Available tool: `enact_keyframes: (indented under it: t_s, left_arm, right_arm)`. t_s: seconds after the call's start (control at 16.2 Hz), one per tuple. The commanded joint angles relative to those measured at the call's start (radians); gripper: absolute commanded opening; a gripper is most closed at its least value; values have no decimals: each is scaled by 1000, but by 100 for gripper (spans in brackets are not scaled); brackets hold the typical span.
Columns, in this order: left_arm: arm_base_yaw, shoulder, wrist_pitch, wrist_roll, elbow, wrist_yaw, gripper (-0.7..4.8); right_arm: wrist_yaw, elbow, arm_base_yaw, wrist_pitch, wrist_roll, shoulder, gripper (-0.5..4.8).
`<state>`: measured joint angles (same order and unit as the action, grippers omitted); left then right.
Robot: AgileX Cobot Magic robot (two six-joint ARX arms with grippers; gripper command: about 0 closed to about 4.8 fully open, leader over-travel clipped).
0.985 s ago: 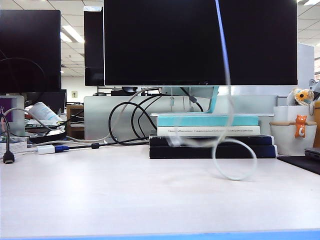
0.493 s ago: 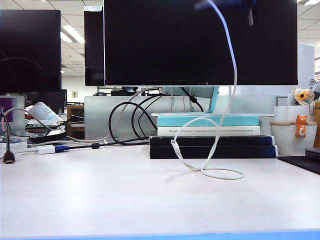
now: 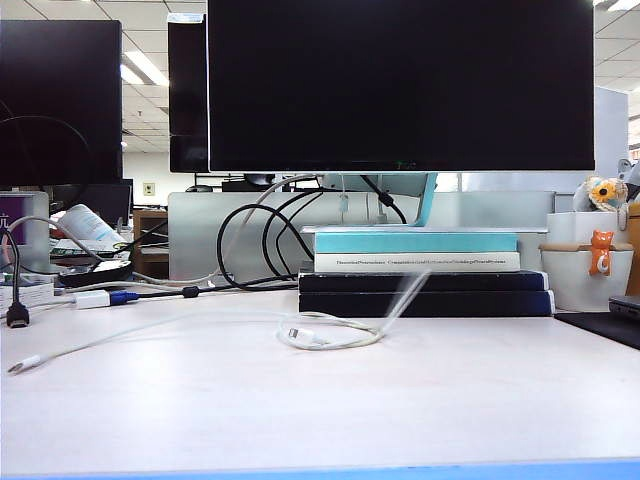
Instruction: Unfold the white charging cable into a straight cable.
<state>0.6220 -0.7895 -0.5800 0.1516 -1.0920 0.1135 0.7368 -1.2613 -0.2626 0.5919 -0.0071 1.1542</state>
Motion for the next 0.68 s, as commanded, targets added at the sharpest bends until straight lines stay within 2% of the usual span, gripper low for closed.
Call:
enact_keyframes:
  t_s: [0.06,0.31,0.68]
  left_arm:
    - [0,-71,-10,-14,0,3,479]
    - [0,-225,-19,-8,0,-24,479]
    - [0,-440,97,28,0,-23,479]
  right_arm:
    - [-166,2,2,140,-85,56,274]
    - [-204,2,-1,142,-83,171,269]
    - [-270,2,-1,141,-82,377,269]
